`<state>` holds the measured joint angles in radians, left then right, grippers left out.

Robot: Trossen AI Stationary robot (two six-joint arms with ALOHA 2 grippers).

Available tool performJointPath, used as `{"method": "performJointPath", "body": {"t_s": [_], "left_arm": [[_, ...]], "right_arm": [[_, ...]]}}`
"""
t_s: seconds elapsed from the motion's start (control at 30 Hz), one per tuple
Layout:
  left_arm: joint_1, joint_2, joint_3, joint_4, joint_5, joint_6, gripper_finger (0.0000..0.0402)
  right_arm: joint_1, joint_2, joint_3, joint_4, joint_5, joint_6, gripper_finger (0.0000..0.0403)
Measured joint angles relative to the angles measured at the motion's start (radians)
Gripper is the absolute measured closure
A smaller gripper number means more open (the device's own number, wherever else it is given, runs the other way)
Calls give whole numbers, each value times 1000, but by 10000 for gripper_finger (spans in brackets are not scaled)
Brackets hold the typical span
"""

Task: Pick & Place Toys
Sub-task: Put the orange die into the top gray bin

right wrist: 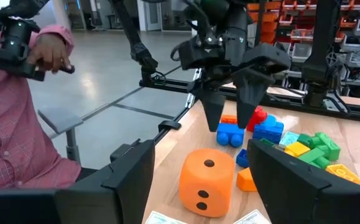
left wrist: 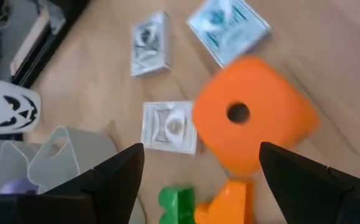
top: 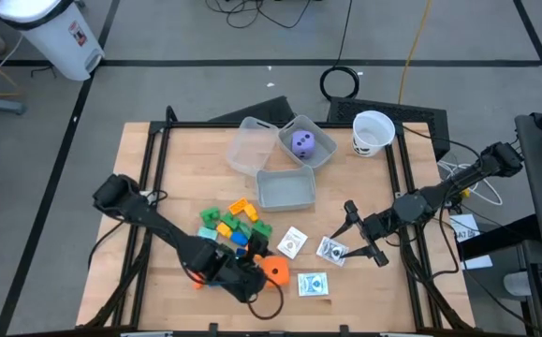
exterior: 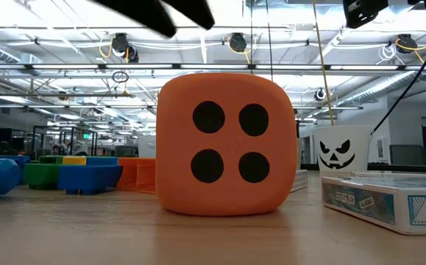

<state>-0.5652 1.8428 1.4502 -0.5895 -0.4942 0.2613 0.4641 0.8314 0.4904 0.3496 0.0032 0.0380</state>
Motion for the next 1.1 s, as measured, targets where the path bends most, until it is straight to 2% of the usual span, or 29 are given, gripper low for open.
{"method": "performJointPath", "body": {"t_s": [0.1,0.3,0.5,0.77,0.87,1.1], "left_arm": [[-3,1,-16,-6,34,72,78],[-16,54,-74,138,70,223,78],[-13,155,-74,194,-37,398,78],[-7,187,-74,240,-75,417,81],[1,187,-74,239,-57,419,111],[9,185,-72,238,-31,406,252]], "right_arm": [[0,0,0,1,0,2,161],[0,0,0,-2,0,-1,161],[0,0,0,-6,0,-23,161],[0,0,0,-12,0,-24,161],[0,0,0,-13,0,-24,161],[0,0,0,-13,0,-24,161]]}}
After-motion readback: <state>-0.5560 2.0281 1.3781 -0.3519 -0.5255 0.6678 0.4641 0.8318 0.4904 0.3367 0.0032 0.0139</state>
